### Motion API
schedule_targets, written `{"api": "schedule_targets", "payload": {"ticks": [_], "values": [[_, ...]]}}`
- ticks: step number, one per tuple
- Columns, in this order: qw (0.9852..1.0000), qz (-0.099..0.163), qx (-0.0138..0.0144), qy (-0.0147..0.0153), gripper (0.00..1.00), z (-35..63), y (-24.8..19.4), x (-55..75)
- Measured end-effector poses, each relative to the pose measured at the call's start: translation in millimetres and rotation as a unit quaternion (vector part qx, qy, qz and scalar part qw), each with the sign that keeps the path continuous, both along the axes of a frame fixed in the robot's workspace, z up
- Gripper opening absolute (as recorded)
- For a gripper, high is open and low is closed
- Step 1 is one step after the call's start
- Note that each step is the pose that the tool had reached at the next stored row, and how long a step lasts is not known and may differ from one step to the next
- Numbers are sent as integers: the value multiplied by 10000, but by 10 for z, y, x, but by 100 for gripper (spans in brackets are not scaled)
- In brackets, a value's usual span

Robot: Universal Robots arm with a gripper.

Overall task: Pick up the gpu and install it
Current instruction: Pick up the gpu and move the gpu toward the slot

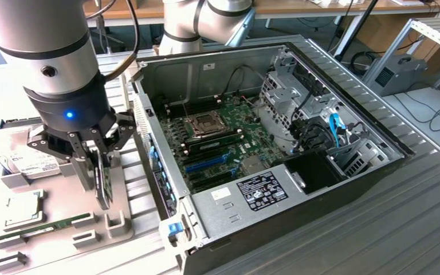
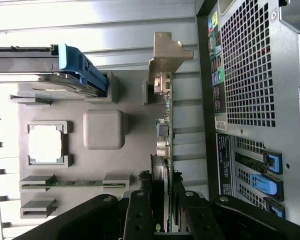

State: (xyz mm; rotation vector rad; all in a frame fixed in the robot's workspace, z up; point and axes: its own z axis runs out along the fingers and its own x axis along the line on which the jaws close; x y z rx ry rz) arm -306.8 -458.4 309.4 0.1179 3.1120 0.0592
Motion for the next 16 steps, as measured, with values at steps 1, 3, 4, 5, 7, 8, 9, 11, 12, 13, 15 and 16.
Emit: {"api": "schedule_targets", "payload": {"ticks": [1,3,4,5,7,8,9,11,12,13,15,16], "values": [[10000,0,0,0,26,3,0,0],[10000,0,-1,0,26,10,0,0],[10000,0,-2,0,26,15,0,0],[10000,0,-3,0,26,19,0,0],[10000,0,-5,0,26,30,0,0],[10000,0,-5,0,26,33,0,0],[10000,0,-5,0,26,37,0,0],[10000,0,-7,0,26,45,0,0],[10000,0,-7,0,26,49,0,0],[10000,0,-8,0,26,55,0,0],[10000,0,-9,0,26,63,0,0],[10000,0,-9,0,26,67,0,0]]}}
